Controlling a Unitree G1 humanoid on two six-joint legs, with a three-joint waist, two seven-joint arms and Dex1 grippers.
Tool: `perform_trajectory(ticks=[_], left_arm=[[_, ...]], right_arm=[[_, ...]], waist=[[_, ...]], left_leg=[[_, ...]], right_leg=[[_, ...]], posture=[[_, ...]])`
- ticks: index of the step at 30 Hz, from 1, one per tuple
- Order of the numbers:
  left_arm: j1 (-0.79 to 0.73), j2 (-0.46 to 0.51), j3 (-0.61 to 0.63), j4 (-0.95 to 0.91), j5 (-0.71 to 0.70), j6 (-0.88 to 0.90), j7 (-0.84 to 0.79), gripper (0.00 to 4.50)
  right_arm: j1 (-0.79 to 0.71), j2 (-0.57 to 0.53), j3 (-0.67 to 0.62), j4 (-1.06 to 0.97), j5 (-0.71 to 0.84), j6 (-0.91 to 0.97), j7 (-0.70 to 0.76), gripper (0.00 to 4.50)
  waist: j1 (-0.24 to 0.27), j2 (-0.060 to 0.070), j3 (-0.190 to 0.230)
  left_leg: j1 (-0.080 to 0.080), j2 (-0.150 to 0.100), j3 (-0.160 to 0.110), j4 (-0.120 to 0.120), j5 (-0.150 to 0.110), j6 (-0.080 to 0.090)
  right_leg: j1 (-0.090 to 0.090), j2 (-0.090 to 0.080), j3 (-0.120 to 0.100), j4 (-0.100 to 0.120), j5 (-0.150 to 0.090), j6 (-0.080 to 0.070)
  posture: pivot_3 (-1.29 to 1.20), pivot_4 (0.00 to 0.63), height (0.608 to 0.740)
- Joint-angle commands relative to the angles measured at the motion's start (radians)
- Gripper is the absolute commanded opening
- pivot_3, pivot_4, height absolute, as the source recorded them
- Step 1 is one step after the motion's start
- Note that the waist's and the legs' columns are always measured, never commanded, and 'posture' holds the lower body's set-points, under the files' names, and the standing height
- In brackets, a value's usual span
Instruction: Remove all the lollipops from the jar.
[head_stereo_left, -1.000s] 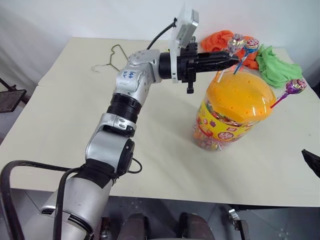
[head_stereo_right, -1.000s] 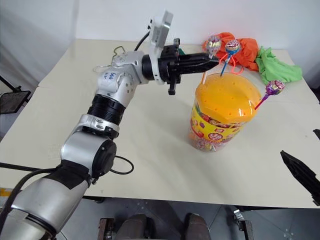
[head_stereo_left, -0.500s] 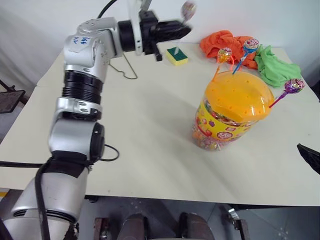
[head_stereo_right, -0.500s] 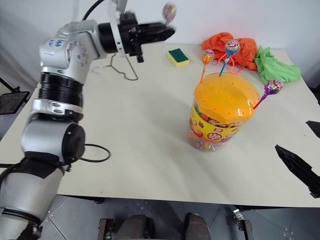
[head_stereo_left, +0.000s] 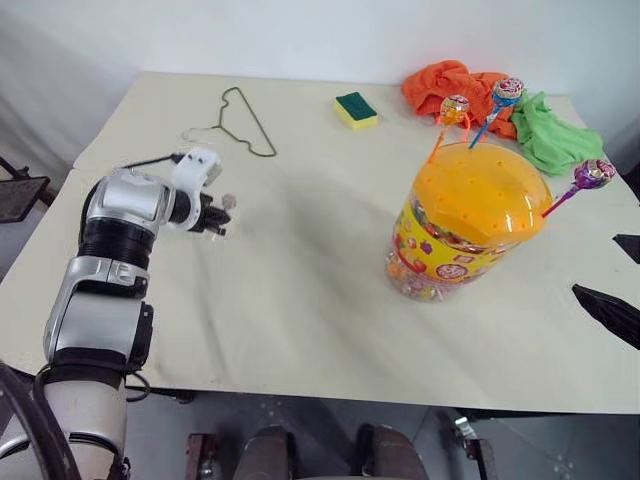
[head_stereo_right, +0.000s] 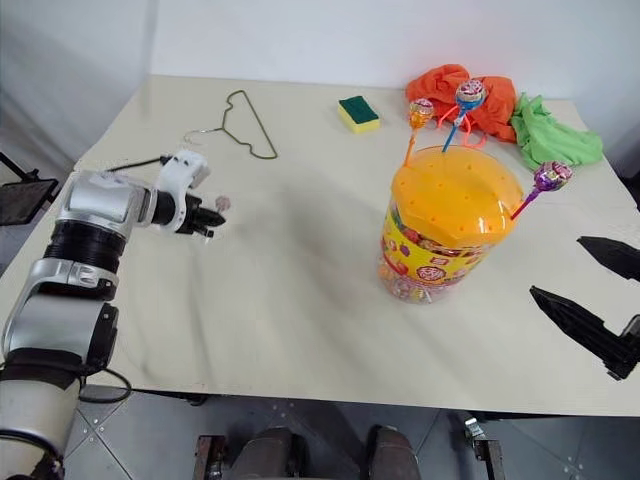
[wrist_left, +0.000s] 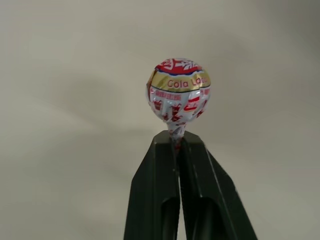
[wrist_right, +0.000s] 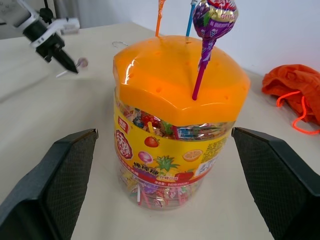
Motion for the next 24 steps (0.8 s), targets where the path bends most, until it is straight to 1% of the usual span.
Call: perform_trajectory(ticks=[1,3,6,9,13,18,22,24], left_arm=[[-0.011,0.014,-0.004,0.013,0.041,0.052,0.065,0.04],[-0.014,0.022,-0.019,0.040,0.056,0.075,0.078,0.04],[-0.023,0.030,-0.020,0.039,0.057,0.101,0.093,0.72],[-0.042,0.050,-0.043,0.018,0.059,0.132,0.079,1.61],[-0.080,0.094,-0.099,-0.048,0.051,0.189,0.003,2.90],[-0.143,0.150,-0.158,-0.113,0.046,0.188,-0.089,4.46],[-0.193,0.183,-0.169,-0.133,0.043,0.134,-0.146,4.49],[-0.212,0.189,-0.160,-0.122,0.050,0.074,-0.155,4.49]], right_arm=[[-0.018,-0.006,0.002,0.008,-0.009,0.000,0.007,4.50],[-0.034,-0.004,0.024,0.012,-0.019,-0.005,0.006,4.50],[-0.049,0.001,0.039,0.015,-0.033,-0.007,0.005,4.50],[-0.052,0.007,0.040,0.016,-0.039,-0.008,0.009,4.50],[-0.051,0.010,0.036,0.016,-0.043,-0.008,0.013,4.50],[-0.046,0.010,0.028,0.016,-0.048,-0.006,0.018,4.50],[-0.051,0.012,0.021,0.014,-0.049,-0.009,0.010,4.50],[-0.049,0.013,0.017,0.007,-0.045,-0.005,0.006,4.50]], waist=[[-0.004,0.000,0.000],[-0.008,0.000,0.000],[-0.015,0.001,-0.001],[-0.025,0.001,-0.001],[-0.030,0.001,0.000],[-0.024,-0.001,0.000],[-0.024,-0.001,0.000],[-0.026,-0.001,0.000]], left_leg=[[0.001,0.000,0.000,0.000,0.000,0.000],[0.001,0.000,0.000,0.000,0.000,0.000],[0.002,0.000,0.001,0.000,0.000,0.000],[0.002,0.000,0.001,0.000,0.000,-0.001],[0.002,0.000,0.001,-0.001,0.000,-0.001],[0.001,0.000,0.001,0.000,0.000,-0.001],[0.000,0.000,0.001,0.000,0.000,-0.001],[0.001,0.000,0.001,0.000,0.000,-0.001]], right_leg=[[0.000,0.000,0.000,0.000,0.000,0.000],[0.000,0.000,0.000,0.001,0.000,0.000],[0.000,0.000,0.000,0.001,0.000,0.000],[0.000,0.000,0.001,0.002,0.000,0.000],[0.000,0.000,0.001,0.002,0.000,0.000],[-0.001,0.000,0.001,0.002,0.000,0.000],[-0.001,0.000,0.001,0.002,0.000,0.000],[-0.001,0.000,0.001,0.002,0.000,0.000]], posture=[[0.00,0.150,0.740],[0.00,0.150,0.740],[0.00,0.150,0.740],[0.00,0.150,0.740],[0.00,0.150,0.740],[0.00,0.150,0.740],[0.00,0.150,0.740],[0.00,0.150,0.740]])
